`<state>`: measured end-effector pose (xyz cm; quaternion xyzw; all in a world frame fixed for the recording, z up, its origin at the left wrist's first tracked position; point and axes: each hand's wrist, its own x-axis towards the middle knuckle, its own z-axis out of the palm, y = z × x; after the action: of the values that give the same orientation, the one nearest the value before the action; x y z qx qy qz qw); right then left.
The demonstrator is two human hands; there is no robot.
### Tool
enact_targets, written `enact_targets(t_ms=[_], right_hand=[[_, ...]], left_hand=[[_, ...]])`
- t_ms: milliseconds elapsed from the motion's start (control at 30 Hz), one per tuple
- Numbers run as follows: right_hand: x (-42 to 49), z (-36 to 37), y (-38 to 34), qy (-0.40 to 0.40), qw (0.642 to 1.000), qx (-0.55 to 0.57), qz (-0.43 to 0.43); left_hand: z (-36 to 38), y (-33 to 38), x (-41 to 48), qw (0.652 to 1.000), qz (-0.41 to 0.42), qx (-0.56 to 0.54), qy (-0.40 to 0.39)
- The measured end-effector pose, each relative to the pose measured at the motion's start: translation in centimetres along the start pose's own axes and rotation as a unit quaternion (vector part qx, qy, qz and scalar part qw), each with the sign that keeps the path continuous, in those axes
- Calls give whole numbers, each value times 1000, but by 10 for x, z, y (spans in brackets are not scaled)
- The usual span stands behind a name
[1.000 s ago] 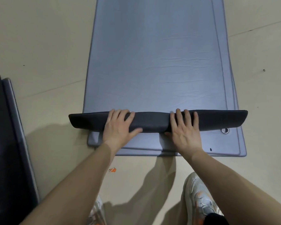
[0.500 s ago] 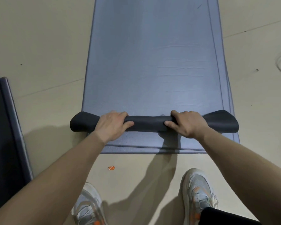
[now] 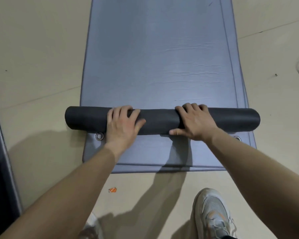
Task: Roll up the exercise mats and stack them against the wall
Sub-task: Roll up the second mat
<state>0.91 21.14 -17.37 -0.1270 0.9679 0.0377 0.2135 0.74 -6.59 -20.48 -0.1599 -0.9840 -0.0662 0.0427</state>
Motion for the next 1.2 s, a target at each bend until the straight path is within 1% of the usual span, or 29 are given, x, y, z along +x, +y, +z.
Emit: enact_targets(t_ms=[67, 133, 200, 267, 333, 367, 433, 533, 567, 600, 667, 700, 733, 767, 800, 833, 867, 900, 933, 967, 1000, 1067, 1100, 1133, 1167, 1200], right_hand=[[7, -5, 3, 3, 1000, 15, -5], [-4, 2, -4, 68, 997, 5, 27], [-21, 17, -17, 130, 990, -20, 53], [-23, 30, -21, 153, 986, -45, 50], [-6, 23, -14, 162, 984, -57, 53], [3, 16, -11, 141, 987, -58, 59], [7, -2, -8, 74, 995, -37, 55], [-10, -16, -7, -31, 999, -2, 19], [-18, -19, -6, -59, 998, 11, 10], [-23, -23, -5, -83, 996, 30, 4], [-18, -35, -2, -142, 987, 73, 10], [-12, -42, 1, -171, 980, 97, 13], [-6, -46, 4, -191, 974, 120, 16], [-4, -46, 6, -193, 971, 136, 21], [-6, -42, 6, -175, 974, 141, 25], [-10, -35, 4, -129, 982, 131, 34], [-20, -23, 0, -58, 993, 97, 42], [-32, -6, -6, 9, 998, 36, 43], [-43, 9, -12, 57, 997, -19, 50], [-47, 20, -16, 83, 994, -42, 63], [-44, 25, -17, 87, 993, -38, 75], [-25, 17, -12, 77, 993, 1, 87], [-15, 7, -9, 54, 994, 24, 88], [-5, -1, -7, 35, 995, 37, 88], [0, -6, -6, 21, 995, 41, 91], [1, -6, -7, 26, 994, 33, 97]], left_hand=[[6, -11, -11, 995, 53, 26, -80], [2, -21, 1, 988, 80, 24, -126], [-7, -26, 21, 983, 84, -5, -162], [-20, -29, 38, 975, 78, -40, -205], [-28, -29, 49, 968, 61, -59, -235], [-33, -27, 54, 966, 46, -64, -248], [-43, -22, 55, 957, 26, -70, -281], [-59, -14, 33, 935, 31, -60, -348], [-61, -11, 18, 937, 40, -36, -345], [-60, -7, 0, 951, 43, 2, -308], [-57, 6, -32, 978, 14, 61, -200], [-54, 11, -40, 986, -2, 61, -156], [-49, 12, -42, 989, -10, 54, -136], [-46, 11, -40, 989, -11, 43, -140], [-45, 8, -31, 988, -8, 30, -152], [-45, 4, -20, 987, -5, 22, -161], [-45, -1, -7, 985, 0, 12, -174], [-47, -5, 9, 980, 8, 0, -197], [-47, -8, 23, 974, 13, -5, -226], [-45, -8, 33, 971, 8, 2, -239], [-43, -4, 38, 974, -7, 24, -225], [-37, 12, 24, 993, -49, 33, -106], [-33, 19, 10, 995, -59, 15, -73], [-28, 23, -4, 995, -49, 13, -85], [-24, 21, -12, 990, -29, 30, -132], [-19, 16, -12, 984, -7, 51, -170]])
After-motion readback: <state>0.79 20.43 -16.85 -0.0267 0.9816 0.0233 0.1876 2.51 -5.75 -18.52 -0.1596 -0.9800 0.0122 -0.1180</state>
